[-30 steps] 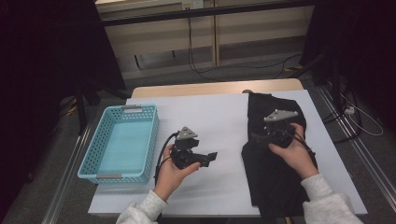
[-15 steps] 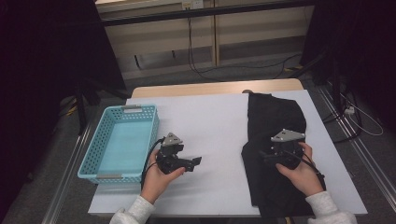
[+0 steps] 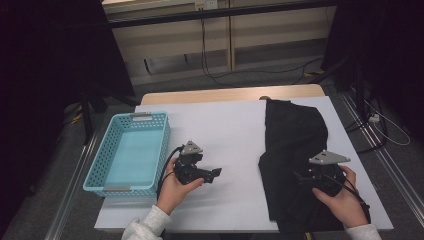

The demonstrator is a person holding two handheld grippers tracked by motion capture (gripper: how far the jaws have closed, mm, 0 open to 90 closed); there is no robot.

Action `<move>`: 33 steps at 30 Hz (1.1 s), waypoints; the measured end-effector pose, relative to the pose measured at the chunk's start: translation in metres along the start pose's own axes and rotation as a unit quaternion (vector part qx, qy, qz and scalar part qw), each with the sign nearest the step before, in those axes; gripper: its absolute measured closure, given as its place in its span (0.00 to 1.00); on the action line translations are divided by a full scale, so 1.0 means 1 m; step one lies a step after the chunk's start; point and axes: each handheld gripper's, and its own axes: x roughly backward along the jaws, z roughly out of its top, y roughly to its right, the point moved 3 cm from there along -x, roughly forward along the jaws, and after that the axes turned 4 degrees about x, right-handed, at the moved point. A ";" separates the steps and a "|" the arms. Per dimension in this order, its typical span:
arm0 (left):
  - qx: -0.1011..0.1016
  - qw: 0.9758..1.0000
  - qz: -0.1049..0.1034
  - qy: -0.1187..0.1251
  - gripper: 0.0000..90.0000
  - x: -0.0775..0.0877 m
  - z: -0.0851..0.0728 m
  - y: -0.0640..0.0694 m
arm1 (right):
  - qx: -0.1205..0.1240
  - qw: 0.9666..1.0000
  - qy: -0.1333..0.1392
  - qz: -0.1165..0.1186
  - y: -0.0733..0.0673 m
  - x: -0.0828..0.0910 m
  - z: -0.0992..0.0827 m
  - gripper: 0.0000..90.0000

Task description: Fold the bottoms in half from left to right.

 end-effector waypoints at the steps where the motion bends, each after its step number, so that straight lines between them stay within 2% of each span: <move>1: -0.001 1.000 0.001 0.001 0.12 0.000 0.000 0.000 | -0.004 1.000 0.001 0.002 0.001 0.001 0.000 0.26; 2: -0.001 1.000 0.001 0.003 0.12 -0.001 0.001 0.000 | -0.014 1.000 0.007 0.002 0.002 0.001 0.002 0.26; 4: -0.002 1.000 0.004 0.001 0.12 0.000 0.002 -0.001 | -0.014 1.000 0.010 0.000 0.002 0.000 0.004 0.26; 6: 0.002 1.000 0.005 0.003 0.12 0.000 0.002 -0.001 | -0.017 1.000 0.019 -0.001 0.003 -0.004 0.013 0.26; 9: 0.002 1.000 0.007 0.006 0.12 0.001 0.002 0.000 | -0.020 1.000 0.019 0.005 0.004 -0.007 0.019 0.29; 11: 0.004 1.000 0.007 0.005 0.12 0.003 0.001 0.000 | -0.023 1.000 0.019 0.001 0.005 -0.006 0.021 0.31; 13: 0.003 1.000 0.008 0.005 0.12 0.005 -0.001 0.000 | -0.030 0.999 0.013 0.005 0.004 -0.004 0.017 0.33; 17: -0.001 1.000 0.013 -0.002 0.12 0.006 -0.005 -0.002 | -0.006 0.999 -0.020 0.026 -0.004 -0.003 -0.001 0.43; 18: -0.001 1.000 0.016 -0.002 0.12 0.006 -0.005 -0.002 | 0.001 0.999 -0.033 0.017 -0.005 -0.001 -0.007 0.43; 22: 0.000 1.000 0.018 0.004 0.12 0.008 -0.004 -0.003 | 0.000 0.999 -0.034 0.012 -0.005 0.008 -0.012 0.45; 26: 0.003 1.000 0.019 0.002 0.12 0.007 -0.005 -0.004 | -0.002 0.999 -0.044 0.014 -0.001 0.016 -0.025 0.53; 33: -0.004 1.000 0.017 0.004 0.12 0.006 -0.002 0.000 | 0.002 0.999 -0.041 0.019 -0.002 0.025 -0.028 0.60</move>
